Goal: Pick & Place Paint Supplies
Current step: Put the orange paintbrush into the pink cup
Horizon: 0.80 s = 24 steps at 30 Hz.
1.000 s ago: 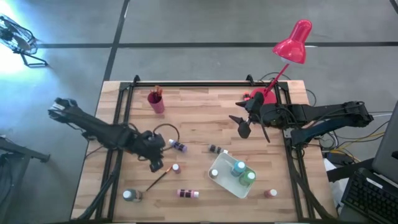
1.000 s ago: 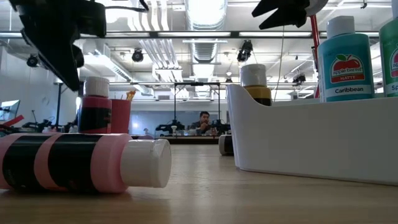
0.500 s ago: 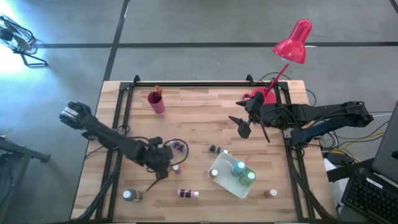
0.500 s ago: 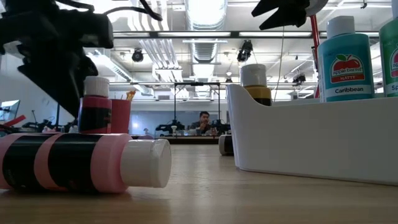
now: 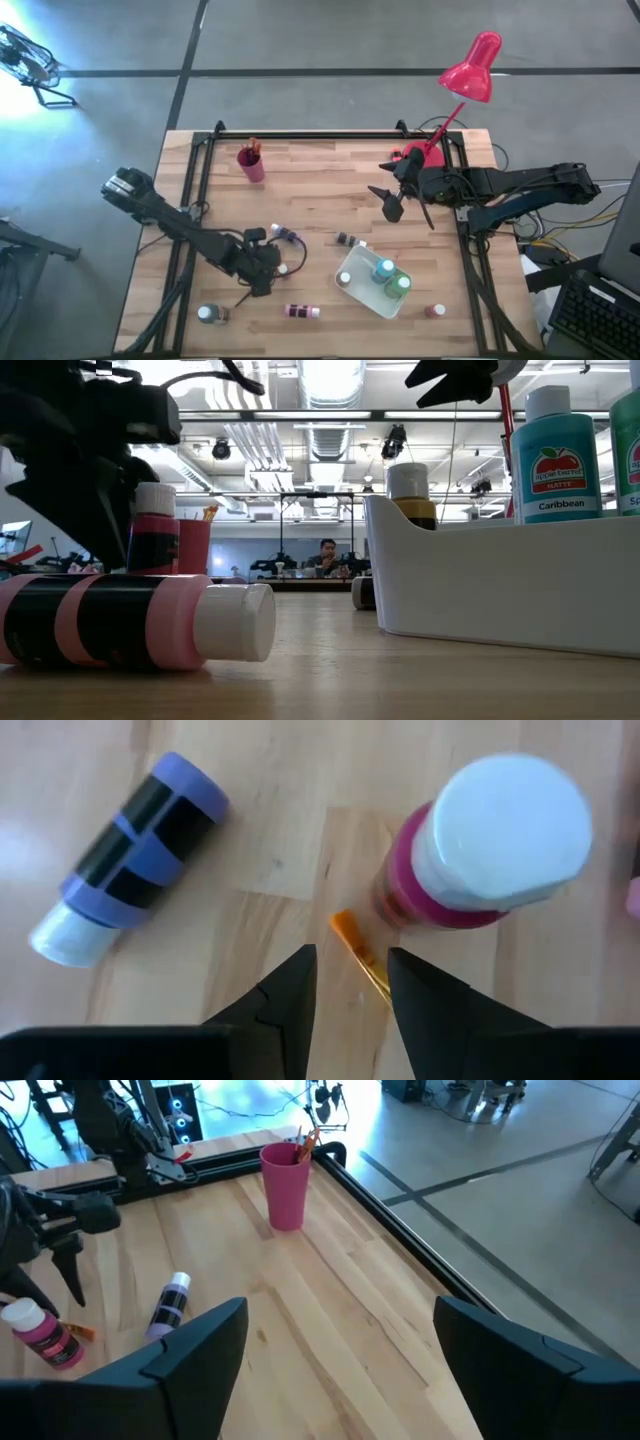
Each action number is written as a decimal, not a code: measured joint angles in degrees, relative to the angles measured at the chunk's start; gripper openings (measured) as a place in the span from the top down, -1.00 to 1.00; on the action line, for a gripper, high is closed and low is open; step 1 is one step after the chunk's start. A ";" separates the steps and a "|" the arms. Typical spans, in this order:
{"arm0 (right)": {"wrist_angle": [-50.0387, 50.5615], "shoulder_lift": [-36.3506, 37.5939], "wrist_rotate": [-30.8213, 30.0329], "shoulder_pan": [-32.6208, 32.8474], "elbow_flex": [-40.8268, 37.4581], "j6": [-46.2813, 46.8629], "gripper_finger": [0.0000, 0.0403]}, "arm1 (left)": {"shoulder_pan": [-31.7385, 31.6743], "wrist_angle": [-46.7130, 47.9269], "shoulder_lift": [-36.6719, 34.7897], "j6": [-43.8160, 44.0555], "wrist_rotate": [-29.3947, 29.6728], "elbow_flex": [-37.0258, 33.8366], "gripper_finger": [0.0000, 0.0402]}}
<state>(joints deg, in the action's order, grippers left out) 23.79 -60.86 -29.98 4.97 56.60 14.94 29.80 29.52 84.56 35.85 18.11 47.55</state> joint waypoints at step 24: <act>1.02 -0.17 0.00 0.00 -0.04 0.09 -0.68 | -0.07 -4.54 8.62 4.45 -4.02 0.04 0.35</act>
<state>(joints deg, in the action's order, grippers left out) 24.81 -61.04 -29.98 4.97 56.55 15.02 29.74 24.98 93.19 40.30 14.09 47.59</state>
